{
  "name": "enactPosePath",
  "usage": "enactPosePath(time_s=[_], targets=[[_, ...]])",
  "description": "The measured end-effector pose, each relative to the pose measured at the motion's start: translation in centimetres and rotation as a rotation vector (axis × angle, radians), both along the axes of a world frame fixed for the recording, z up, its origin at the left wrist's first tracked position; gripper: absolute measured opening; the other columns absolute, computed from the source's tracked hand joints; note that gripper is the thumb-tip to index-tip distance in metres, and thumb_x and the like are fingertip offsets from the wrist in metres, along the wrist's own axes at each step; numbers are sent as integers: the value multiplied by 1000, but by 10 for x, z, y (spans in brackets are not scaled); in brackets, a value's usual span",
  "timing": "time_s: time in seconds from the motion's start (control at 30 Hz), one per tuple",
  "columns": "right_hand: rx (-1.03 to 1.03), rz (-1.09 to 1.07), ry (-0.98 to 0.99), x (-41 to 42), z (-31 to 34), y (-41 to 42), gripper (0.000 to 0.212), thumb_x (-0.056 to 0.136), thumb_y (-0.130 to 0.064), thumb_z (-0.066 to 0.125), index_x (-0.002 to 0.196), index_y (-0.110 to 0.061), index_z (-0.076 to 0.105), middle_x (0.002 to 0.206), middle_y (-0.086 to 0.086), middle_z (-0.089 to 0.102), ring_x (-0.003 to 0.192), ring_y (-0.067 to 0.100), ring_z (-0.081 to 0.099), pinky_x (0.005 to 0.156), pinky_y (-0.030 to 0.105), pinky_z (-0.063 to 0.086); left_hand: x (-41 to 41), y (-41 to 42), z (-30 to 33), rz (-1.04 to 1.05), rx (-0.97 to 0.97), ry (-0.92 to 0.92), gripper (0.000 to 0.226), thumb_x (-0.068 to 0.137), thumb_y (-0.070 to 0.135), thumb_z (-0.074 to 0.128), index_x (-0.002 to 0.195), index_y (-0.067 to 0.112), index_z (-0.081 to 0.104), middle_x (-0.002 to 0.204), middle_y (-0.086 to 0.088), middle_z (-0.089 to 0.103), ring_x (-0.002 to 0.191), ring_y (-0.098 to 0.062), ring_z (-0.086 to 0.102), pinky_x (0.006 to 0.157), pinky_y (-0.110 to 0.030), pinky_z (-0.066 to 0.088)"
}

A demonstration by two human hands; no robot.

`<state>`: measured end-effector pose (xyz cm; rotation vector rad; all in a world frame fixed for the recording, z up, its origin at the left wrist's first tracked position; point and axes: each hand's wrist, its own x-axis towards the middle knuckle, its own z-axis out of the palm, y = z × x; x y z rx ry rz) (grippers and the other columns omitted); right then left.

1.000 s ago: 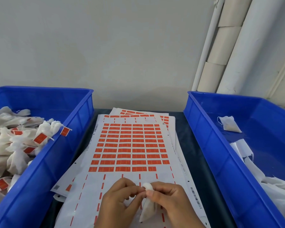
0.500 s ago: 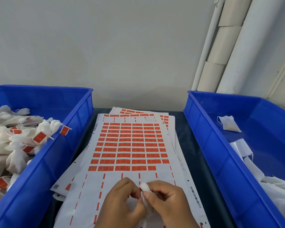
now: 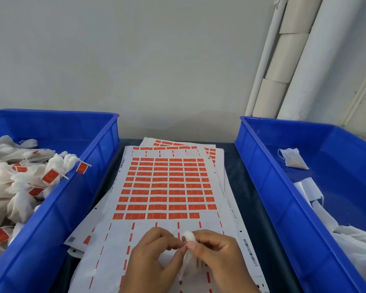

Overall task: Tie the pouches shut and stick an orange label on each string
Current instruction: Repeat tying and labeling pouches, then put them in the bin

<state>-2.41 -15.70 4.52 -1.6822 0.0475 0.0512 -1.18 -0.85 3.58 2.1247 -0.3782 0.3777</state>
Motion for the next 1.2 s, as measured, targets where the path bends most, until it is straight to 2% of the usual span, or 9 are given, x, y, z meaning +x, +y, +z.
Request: enactPosePath(time_s=[0.13, 0.37, 0.5, 0.63, 0.77, 0.93, 1.07, 1.17, 1.2], targets=[[25, -49, 18, 0, 1, -1, 10, 84, -17, 70, 85, -24, 77, 88, -11, 75, 87, 5, 67, 71, 14, 51, -2, -3, 4, 8, 20, 175, 29, 76, 17, 73, 66, 34, 53, 76, 19, 55, 77, -9, 55, 69, -7, 42], [11, -50, 13, 0, 2, -2, 10, 83, -17, 71, 82, -26, 76, 84, -14, 74, 84, 0, 66, 65, 10, 50, 2, -3, 8, 113, -86, 289, 22, 83, 18, 67, 71, 32, 54, 74, 15, 59, 72, -7, 56, 57, -7, 43], [-97, -53, 47, 1, -4, 0, 18, 77, -8, 77, 77, -25, 72, 83, -12, 73, 80, 11, 68, 70, 20, 56, 5, -1, 8, 179, -13, 253, 31, 84, 19, 66, 70, 39, 46, 73, 23, 52, 69, -3, 54, 52, -2, 38], [-140, -36, 51, 1, -8, 2, 28, 73, -4, 76, 82, -27, 64, 87, -6, 69, 84, 18, 66, 70, 19, 55, 6, 2, 5, 238, 13, 166, 40, 81, 11, 67, 71, 42, 44, 73, 25, 50, 68, -6, 55, 60, -5, 37], [-136, 30, 91, 0, -3, 2, 34, 77, -6, 71, 97, -31, 61, 89, -13, 67, 90, 12, 64, 66, 9, 49, 10, 7, 5, 373, -41, 121, 34, 80, 11, 68, 71, 37, 48, 68, 17, 56, 63, -8, 56, 57, -10, 37], [-146, 185, 93, -2, 2, 10, 35, 83, -8, 65, 99, -40, 65, 104, -23, 68, 105, 3, 61, 83, 10, 49, 13, 6, 6, 540, -107, 98, 17, 80, 16, 68, 80, 28, 55, 66, 10, 59, 56, -8, 55, 52, -13, 36], [-153, 308, 118, -2, 5, 7, 35, 87, -13, 61, 103, -45, 62, 107, -25, 68, 109, 2, 58, 97, 18, 46, 13, 10, 7, 407, -90, 67, 24, 78, 13, 69, 76, 33, 56, 64, 16, 58, 55, -10, 57, 53, -12, 39], [-54, 375, 120, -3, 9, 5, 17, 86, -39, 63, 102, -41, 66, 108, -20, 70, 113, 0, 57, 104, 22, 38, 9, 12, 11, 288, -76, -43, 29, 74, 18, 66, 72, 43, 50, 63, 21, 56, 58, -10, 61, 49, -7, 41], [7, 362, 122, -3, 9, 6, 25, 80, -51, 64, 100, -38, 70, 109, -15, 71, 115, 5, 57, 107, 27, 37, 7, 12, 14, 245, -73, -101, 25, 72, 20, 63, 74, 42, 51, 65, 24, 55, 66, -6, 62, 47, -6, 43]])
